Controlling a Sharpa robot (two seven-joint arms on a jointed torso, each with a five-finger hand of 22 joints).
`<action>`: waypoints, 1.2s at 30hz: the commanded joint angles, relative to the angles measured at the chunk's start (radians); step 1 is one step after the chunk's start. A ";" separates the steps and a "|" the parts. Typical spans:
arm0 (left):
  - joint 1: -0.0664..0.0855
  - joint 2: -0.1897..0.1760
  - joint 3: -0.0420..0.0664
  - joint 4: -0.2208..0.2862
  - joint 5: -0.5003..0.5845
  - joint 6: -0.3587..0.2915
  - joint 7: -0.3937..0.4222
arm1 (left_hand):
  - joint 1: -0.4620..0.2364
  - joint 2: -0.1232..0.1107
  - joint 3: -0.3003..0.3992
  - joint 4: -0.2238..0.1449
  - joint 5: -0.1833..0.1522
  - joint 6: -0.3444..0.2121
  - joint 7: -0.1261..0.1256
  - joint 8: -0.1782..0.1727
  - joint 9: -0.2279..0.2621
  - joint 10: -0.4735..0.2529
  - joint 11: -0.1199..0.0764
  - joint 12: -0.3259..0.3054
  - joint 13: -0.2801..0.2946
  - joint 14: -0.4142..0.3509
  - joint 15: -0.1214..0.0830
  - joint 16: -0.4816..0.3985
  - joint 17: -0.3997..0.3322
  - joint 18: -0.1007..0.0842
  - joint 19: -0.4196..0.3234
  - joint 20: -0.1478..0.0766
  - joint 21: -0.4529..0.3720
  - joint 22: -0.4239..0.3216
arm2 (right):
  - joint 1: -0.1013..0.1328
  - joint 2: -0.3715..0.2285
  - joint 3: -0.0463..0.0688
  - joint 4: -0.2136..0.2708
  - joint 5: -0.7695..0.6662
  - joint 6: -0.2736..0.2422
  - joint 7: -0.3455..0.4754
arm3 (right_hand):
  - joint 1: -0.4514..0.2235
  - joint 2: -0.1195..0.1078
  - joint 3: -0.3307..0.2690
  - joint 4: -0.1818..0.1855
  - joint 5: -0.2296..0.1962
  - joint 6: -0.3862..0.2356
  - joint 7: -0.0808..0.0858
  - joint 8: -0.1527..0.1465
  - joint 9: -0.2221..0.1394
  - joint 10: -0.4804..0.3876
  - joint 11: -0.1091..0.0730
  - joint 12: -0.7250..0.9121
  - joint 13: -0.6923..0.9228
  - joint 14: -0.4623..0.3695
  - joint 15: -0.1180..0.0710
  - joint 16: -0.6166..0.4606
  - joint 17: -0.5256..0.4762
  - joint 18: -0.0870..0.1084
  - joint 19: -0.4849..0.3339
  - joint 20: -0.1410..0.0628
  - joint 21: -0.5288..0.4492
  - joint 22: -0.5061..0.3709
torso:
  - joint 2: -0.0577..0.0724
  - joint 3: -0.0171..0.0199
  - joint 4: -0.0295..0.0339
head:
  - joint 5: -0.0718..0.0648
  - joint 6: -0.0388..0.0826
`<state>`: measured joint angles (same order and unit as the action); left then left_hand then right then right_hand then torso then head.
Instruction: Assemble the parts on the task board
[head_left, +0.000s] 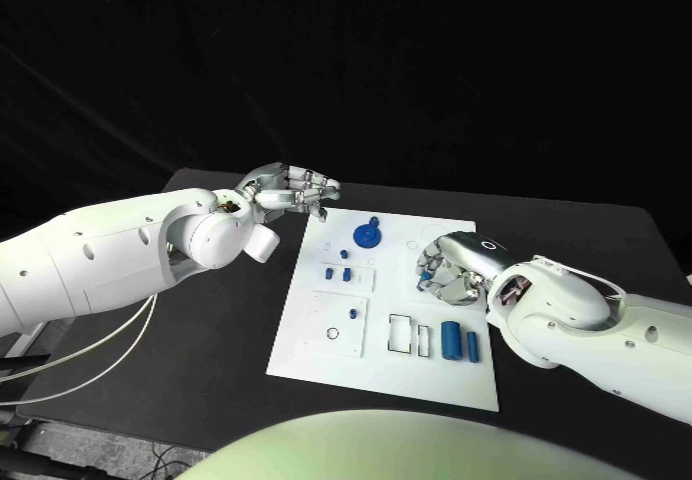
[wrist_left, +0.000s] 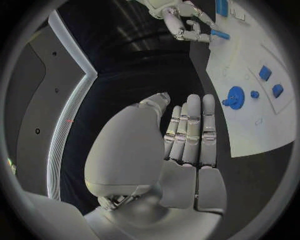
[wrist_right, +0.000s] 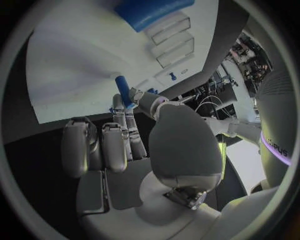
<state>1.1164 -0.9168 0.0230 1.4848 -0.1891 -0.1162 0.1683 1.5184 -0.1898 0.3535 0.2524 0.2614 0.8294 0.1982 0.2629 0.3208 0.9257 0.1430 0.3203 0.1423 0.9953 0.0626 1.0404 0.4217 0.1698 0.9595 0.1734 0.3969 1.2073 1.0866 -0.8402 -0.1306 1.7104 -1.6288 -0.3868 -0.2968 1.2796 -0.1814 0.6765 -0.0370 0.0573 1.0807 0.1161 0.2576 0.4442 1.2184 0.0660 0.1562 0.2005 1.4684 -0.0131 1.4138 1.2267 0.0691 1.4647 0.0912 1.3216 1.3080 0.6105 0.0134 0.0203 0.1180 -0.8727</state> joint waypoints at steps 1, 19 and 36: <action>0.001 0.002 0.001 -0.001 0.002 0.015 0.005 | -0.012 -0.001 0.007 0.000 0.002 -0.008 -0.001 0.005 -0.001 -0.006 0.000 0.001 -0.001 0.001 0.007 -0.005 -0.001 0.010 0.003 0.000 -0.004 -0.001 | 0.013 -0.015 0.006 0.045 -0.010 -0.050 -0.007 | 0.006 0.013 0.001 -0.001 0.004 0.004 -0.001 0.004 0.007 0.020 -0.013 0.001 0.007 0.032 -0.008 0.003 -0.002 -0.019 0.011 -0.004 0.005 0.197 | -0.001 -0.0001 -0.0001 | 0.003 0.000; 0.001 0.025 0.001 -0.020 0.003 0.019 0.001 | -0.015 -0.001 0.009 -0.001 0.002 -0.009 0.000 0.007 -0.001 -0.006 0.000 0.002 -0.002 0.002 0.007 -0.005 -0.001 0.010 0.004 0.001 -0.005 -0.002 | -0.021 0.150 0.008 0.116 0.038 -0.048 0.051 | 0.000 0.009 0.002 -0.001 0.006 -0.006 0.000 0.003 0.013 0.014 -0.012 -0.009 0.009 0.031 -0.008 0.000 -0.009 -0.018 0.009 -0.005 0.001 0.196 | 0.000 -0.0039 0.0063 | 0.025 0.000; 0.001 0.041 0.001 -0.021 0.007 0.030 0.004 | -0.018 -0.002 0.010 -0.002 0.000 -0.009 0.000 0.008 -0.002 -0.006 0.000 0.003 -0.002 0.003 0.007 -0.005 -0.002 0.010 0.004 0.001 -0.005 -0.003 | -0.109 0.269 -0.011 -0.005 0.018 -0.013 0.084 | -0.002 0.005 0.004 -0.005 0.014 -0.014 0.003 0.001 0.015 0.009 -0.009 -0.016 0.010 0.030 -0.006 -0.002 -0.014 -0.017 0.007 -0.005 -0.004 0.194 | 0.000 -0.0014 0.0055 | 0.049 0.000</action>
<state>1.1161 -0.8784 0.0229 1.4625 -0.1885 -0.1061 0.1651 1.5091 -0.1910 0.3561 0.2497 0.2614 0.8294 0.1982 0.2668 0.3200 0.9258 0.1431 0.3203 0.1416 0.9953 0.0626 1.0404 0.4209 0.1697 0.9595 0.1734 0.3969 1.2057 0.9804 -0.5753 -0.1416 1.7123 -1.5936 -0.4244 -0.2329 1.2797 -0.1814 0.6791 -0.0401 0.0682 1.0732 0.1189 0.2528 0.4581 1.2186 0.0659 0.1419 0.2088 1.4684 -0.0129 1.4136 1.2138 0.0691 1.4646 0.0912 1.3215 1.3075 0.6103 0.0107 0.0255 0.1655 -0.8727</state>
